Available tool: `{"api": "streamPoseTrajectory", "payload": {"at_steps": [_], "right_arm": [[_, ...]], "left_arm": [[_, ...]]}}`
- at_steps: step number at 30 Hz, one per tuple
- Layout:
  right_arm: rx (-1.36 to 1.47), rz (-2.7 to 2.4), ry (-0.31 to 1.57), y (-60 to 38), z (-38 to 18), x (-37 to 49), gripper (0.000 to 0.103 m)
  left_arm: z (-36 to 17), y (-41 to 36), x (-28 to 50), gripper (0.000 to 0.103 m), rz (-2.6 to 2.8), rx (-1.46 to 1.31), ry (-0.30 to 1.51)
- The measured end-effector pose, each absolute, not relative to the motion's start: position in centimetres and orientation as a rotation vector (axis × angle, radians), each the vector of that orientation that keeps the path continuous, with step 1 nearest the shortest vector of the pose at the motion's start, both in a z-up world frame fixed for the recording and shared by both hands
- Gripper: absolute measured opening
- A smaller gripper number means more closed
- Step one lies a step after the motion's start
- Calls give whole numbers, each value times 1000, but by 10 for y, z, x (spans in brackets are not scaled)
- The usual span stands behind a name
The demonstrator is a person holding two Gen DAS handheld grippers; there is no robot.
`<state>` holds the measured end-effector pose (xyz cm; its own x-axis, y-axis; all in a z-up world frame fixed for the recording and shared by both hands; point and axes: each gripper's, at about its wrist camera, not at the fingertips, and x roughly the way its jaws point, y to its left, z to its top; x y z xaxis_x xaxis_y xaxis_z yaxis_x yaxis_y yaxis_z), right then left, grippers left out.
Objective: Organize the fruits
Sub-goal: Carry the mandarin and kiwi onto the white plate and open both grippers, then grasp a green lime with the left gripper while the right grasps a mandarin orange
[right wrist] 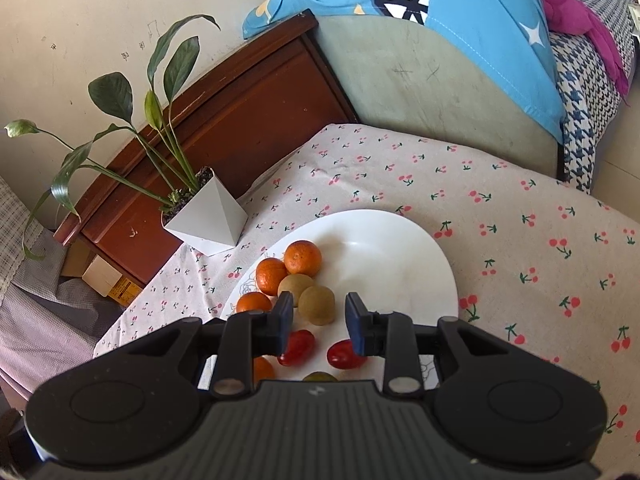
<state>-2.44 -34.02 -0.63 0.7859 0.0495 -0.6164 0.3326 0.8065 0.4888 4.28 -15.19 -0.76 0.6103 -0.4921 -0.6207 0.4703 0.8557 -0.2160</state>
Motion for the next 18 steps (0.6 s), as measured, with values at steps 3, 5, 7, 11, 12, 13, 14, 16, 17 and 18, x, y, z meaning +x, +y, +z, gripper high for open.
{"api": "streamPoseTrajectory", "payload": {"at_steps": [3,5,7,11,12,13,14,16,17,18], "right_arm": [[617,-151,651,-337,-4,-24,31],[605,-136,647,-333,-2,-24,31],[589,-122,645,-329,-1,-23,31],[567,-86,643,-321,2,-23,31],[564,-73,644,-318,3,-22,31],[559,-62,644,-315,3,-22,31],[551,-51,641,-312,4,-22,31],[529,-30,635,-306,6,-22,32],[521,-20,634,-303,6,-21,33],[514,-8,634,-300,6,-21,34]], "left_arm": [[-1,-147,42,51,-536,-23,728],[4,-142,42,51,-525,-20,730],[8,-138,43,51,-513,-19,736],[16,-127,43,51,-481,4,736],[17,-123,44,51,-468,5,738],[18,-119,46,51,-456,2,744],[19,-115,47,51,-445,-2,752],[22,-106,51,51,-423,0,764],[23,-102,52,51,-412,2,765],[26,-97,54,51,-402,3,764]]}}
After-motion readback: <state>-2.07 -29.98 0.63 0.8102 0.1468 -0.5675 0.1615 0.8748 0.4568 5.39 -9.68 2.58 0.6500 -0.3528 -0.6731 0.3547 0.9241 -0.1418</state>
